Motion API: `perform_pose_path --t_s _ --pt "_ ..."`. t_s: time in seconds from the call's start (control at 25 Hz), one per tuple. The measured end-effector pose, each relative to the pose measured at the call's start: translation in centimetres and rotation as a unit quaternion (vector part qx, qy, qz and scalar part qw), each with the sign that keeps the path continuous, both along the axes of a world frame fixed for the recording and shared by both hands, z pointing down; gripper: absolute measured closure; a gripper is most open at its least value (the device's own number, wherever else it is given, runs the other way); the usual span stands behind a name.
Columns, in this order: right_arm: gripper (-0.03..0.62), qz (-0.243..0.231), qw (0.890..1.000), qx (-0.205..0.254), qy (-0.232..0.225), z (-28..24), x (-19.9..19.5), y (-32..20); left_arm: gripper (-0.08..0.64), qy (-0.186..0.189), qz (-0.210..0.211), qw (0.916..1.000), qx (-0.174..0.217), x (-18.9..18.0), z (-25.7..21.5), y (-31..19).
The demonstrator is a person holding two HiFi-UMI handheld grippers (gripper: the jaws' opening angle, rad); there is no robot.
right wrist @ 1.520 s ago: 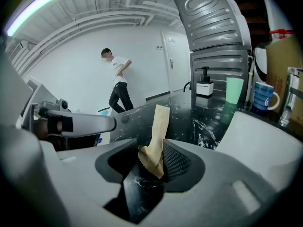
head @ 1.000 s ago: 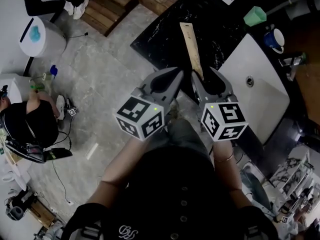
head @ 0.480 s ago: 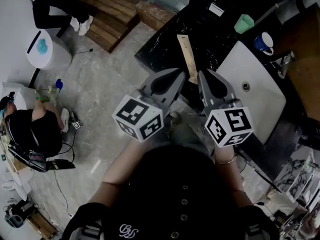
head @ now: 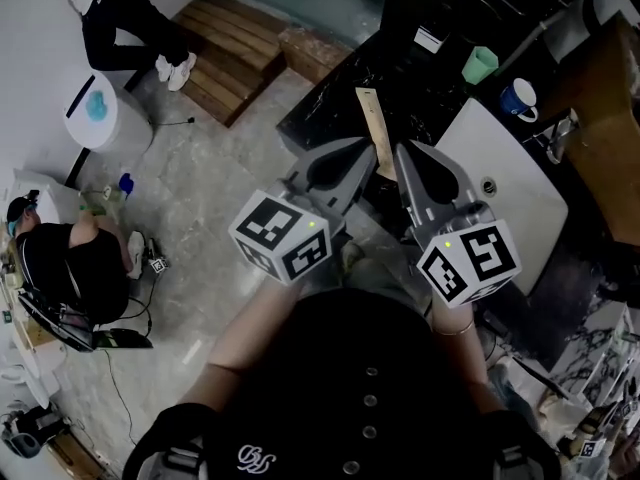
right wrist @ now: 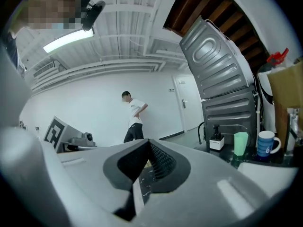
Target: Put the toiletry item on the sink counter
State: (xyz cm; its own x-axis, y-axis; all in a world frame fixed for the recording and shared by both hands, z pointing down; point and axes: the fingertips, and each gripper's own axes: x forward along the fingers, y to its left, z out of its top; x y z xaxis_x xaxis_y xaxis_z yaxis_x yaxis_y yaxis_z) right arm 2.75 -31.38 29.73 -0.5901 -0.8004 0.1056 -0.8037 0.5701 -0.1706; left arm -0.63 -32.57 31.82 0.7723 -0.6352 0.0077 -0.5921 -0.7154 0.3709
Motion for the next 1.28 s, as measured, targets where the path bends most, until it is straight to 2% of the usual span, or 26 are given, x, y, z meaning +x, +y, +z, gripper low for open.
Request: perform_pose_path --t_s 0.28,0.52,0.8,1.28 --pt "0.588 -0.028 0.999 0.023 0.006 -1.1 -1.0 0.8 0.543 -0.01 0.016 0.9996 0.02 0.2 -1.1 0.5" --pt "0.588 -0.027 0.999 0.019 0.019 -0.7 -1.2 0.8 0.543 -0.023 0.022 0.9993 0.021 -0.1 -0.9 0.6" --pt "0.588 -0.026 0.999 0.009 0.02 0.2 -1.0 0.9 0.543 -0.027 0.02 0.9994 0.004 -0.3 0.1 0.7" --pt "0.588 -0.038 0.999 0.008 0.012 0.8 -1.1 0.9 0.543 -0.025 0.017 0.9995 0.002 0.2 0.2 0.7"
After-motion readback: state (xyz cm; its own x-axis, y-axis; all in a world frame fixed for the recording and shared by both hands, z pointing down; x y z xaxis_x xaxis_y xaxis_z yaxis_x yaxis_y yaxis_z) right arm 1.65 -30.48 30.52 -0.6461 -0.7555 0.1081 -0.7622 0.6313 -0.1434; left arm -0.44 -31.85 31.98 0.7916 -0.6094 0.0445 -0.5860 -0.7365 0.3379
